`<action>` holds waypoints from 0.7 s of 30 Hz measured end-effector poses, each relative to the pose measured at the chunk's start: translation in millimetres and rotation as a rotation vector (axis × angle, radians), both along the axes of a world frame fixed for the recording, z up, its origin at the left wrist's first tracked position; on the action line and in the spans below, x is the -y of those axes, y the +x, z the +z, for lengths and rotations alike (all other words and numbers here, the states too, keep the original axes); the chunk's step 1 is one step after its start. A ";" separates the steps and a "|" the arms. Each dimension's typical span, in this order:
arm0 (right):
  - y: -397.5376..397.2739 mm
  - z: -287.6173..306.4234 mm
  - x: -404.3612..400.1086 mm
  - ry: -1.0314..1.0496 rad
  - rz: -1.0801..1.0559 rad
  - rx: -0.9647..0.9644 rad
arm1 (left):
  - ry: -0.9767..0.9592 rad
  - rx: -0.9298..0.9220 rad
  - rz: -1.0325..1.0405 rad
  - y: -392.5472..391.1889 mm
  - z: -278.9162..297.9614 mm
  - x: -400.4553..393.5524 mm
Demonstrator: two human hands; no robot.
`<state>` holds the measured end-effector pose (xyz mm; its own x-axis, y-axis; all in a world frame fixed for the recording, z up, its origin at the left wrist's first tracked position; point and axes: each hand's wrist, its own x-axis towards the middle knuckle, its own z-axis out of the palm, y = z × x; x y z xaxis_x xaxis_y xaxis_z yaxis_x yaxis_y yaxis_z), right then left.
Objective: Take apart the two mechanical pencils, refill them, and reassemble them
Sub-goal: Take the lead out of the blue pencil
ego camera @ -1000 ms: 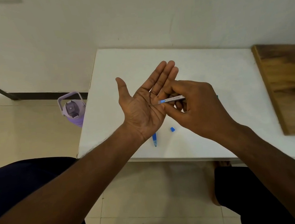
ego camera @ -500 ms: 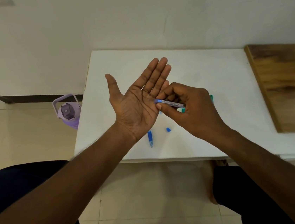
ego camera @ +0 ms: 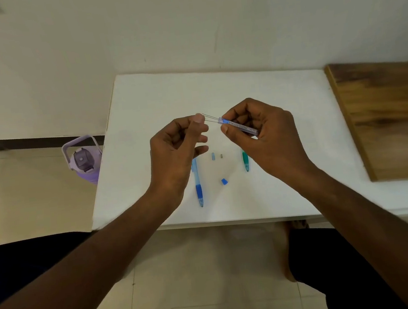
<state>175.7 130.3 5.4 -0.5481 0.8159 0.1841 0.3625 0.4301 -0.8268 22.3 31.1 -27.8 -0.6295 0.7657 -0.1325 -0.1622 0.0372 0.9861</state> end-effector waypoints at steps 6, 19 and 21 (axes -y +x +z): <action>-2.2 -2.3 2.0 0.024 -0.001 0.004 | 0.003 -0.011 -0.005 2.7 1.6 -1.3; -8.5 -9.9 6.7 -0.052 -0.063 -0.045 | -0.050 -0.138 0.053 -2.4 -0.8 -0.5; -8.8 -9.2 6.2 -0.057 -0.066 -0.046 | -0.078 -0.143 0.056 -1.7 -1.4 -1.0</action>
<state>166.8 124.1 -3.8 -0.4850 0.8597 0.1602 0.3496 0.3585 -0.8656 20.6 32.1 -29.1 -0.6879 0.7194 -0.0959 -0.0240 0.1095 0.9937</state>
